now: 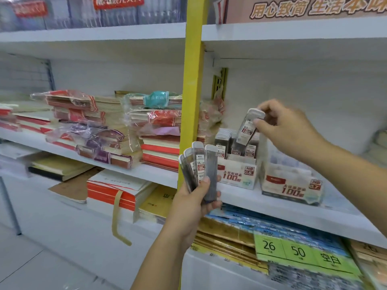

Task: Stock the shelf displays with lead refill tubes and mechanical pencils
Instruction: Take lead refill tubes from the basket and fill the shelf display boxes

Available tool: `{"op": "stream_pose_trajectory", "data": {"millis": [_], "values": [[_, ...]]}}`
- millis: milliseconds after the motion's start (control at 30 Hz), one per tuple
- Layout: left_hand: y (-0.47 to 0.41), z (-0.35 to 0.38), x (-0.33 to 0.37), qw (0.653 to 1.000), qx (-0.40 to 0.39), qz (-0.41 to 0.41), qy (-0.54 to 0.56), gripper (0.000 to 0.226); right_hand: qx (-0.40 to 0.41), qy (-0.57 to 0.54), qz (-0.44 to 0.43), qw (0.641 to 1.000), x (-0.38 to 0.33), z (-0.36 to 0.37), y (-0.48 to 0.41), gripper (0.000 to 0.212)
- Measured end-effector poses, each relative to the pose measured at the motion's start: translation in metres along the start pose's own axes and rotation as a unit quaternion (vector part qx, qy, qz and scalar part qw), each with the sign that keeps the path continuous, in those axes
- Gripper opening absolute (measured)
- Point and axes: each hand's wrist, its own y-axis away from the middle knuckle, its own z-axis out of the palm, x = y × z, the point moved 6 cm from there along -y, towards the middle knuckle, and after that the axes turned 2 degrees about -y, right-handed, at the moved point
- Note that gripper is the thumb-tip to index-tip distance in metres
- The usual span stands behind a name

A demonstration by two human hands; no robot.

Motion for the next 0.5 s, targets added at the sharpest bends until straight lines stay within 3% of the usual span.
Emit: {"op": "stream_pose_trajectory", "data": {"millis": [100, 233, 500], "values": [[-0.009, -0.006, -0.003, 1.000, 0.002, 0.000, 0.007, 0.035, -0.060, 0.099, -0.002, 0.993, 0.011, 0.029, -0.020, 0.014], [-0.017, -0.008, -0.009, 1.000, -0.007, -0.007, 0.013, 0.034, -0.108, 0.098, -0.001, 0.989, 0.023, 0.055, -0.027, 0.023], [-0.021, -0.007, -0.012, 0.999, -0.030, -0.017, 0.039, 0.050, -0.051, 0.257, -0.049, 0.964, 0.028, 0.058, -0.025, 0.022]]}}
